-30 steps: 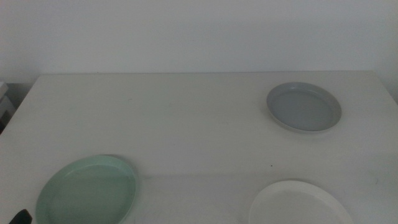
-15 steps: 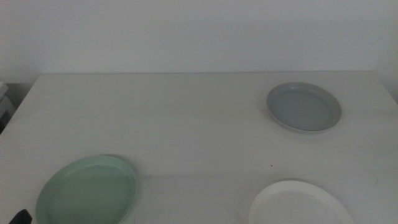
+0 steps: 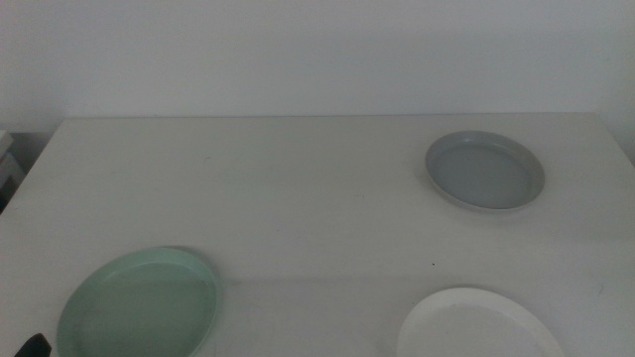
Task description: Stack the three bowls on top of each other.
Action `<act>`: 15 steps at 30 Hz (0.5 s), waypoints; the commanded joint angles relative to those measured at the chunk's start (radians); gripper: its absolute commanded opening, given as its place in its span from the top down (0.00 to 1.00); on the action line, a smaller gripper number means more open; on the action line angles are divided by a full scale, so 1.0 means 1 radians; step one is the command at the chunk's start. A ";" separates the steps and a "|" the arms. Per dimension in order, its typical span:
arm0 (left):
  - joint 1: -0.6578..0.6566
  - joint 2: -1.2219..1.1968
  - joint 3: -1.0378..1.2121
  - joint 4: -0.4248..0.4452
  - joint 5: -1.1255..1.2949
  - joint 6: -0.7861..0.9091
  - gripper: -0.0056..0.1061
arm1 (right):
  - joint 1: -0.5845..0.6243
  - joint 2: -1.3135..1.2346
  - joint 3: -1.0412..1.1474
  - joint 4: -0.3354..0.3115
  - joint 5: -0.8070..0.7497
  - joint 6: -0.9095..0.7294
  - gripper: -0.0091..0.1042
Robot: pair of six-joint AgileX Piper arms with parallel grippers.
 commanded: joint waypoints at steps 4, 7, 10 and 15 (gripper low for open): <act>-0.001 -0.013 -0.004 0.001 -0.073 -0.010 0.01 | -0.007 0.101 -0.023 0.017 0.020 0.000 0.52; -0.001 -0.013 -0.004 0.001 -0.073 -0.010 0.01 | -0.007 0.124 0.026 0.006 -0.017 0.048 0.52; -0.001 -0.013 -0.004 0.001 -0.073 -0.010 0.01 | -0.007 0.124 0.143 -0.001 -0.100 0.110 0.52; -0.001 -0.013 -0.004 0.001 -0.073 -0.010 0.01 | -0.006 0.141 0.262 0.003 -0.219 0.119 0.52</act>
